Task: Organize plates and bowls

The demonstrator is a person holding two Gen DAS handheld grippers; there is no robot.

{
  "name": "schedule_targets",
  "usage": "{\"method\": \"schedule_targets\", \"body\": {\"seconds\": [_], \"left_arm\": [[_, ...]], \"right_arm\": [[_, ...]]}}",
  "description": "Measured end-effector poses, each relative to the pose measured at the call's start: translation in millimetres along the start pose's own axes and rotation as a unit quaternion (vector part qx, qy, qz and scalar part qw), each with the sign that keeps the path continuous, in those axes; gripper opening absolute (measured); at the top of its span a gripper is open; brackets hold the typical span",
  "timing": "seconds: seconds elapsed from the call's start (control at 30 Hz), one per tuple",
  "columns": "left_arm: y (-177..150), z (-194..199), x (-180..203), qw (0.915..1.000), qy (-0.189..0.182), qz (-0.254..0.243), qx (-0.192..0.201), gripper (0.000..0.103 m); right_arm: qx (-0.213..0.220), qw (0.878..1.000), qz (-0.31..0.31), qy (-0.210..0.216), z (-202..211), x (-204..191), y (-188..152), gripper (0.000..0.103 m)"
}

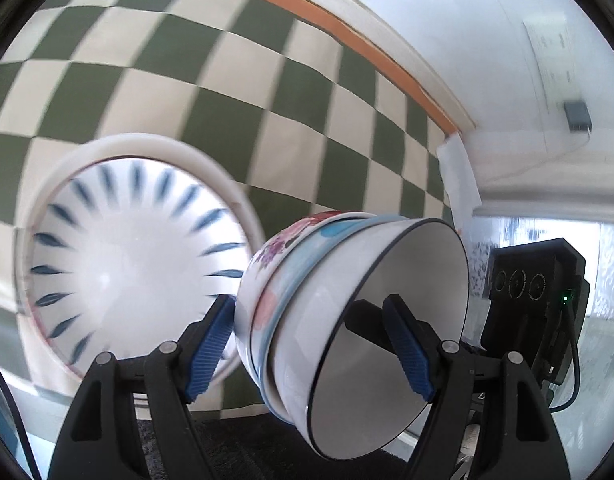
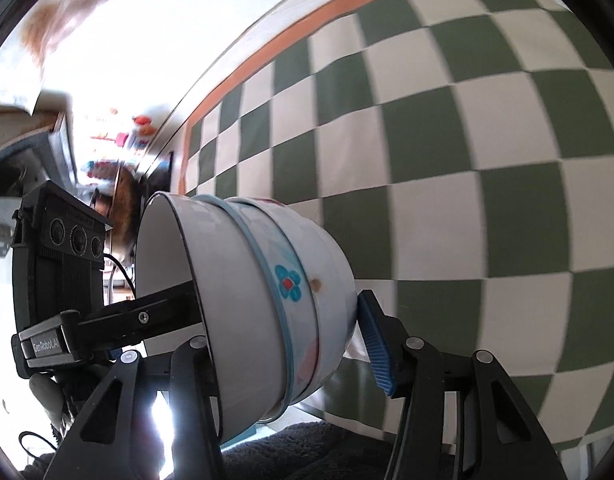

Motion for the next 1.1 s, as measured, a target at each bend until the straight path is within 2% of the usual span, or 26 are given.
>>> {"method": "schedule_targets", "body": {"seconds": [0.33,0.57,0.87,1.1], "left_arm": [[1.6,31.6,-74.1,0.9970,-0.013,0.070,0.031,0.074],[11.1,34.4,-109.2,0.9940,-0.019,0.101,0.039,0.074],[19.2,29.7,-113.4,0.9929,-0.029,0.109,0.037,0.074],[18.5,28.7,-110.7,0.9935,-0.029,0.105,0.034,0.074]], "right_arm": [[-0.062,0.997,0.053,-0.004,-67.2,-56.8,8.8,0.054],[-0.093,0.992,0.080,-0.023,-107.3,-75.6,16.4,0.054],[-0.105,0.991,0.074,-0.030,-127.1,-77.3,23.2,0.054],[-0.103,0.992,0.071,-0.033,-122.9,-74.6,23.6,0.054]]}}
Point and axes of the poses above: each gripper's, at about its wrist camera, not at the fingertips, and z roughly against the way its jaws point, x to its right, y to its top, the point moved 9 cm from there along -z, roughly the way its jaws point, and after that the axes turned 10 degrees about -x, right-handed, at the moved point
